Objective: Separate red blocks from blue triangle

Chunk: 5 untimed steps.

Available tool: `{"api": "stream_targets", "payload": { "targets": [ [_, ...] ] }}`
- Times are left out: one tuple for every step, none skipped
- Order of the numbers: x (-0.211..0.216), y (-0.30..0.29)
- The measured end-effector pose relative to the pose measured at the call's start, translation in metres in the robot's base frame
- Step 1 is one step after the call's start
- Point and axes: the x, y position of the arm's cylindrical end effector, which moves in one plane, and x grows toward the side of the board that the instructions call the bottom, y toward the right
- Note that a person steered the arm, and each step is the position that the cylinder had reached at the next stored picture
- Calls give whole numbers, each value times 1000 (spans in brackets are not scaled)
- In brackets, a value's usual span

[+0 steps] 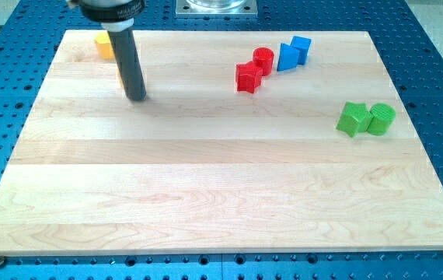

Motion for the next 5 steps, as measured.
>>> {"api": "stream_targets", "payload": {
  "targets": [
    [-45, -9],
    [-53, -11],
    [-60, -58],
    [-44, -26],
    [-55, 48]
  ]
}}
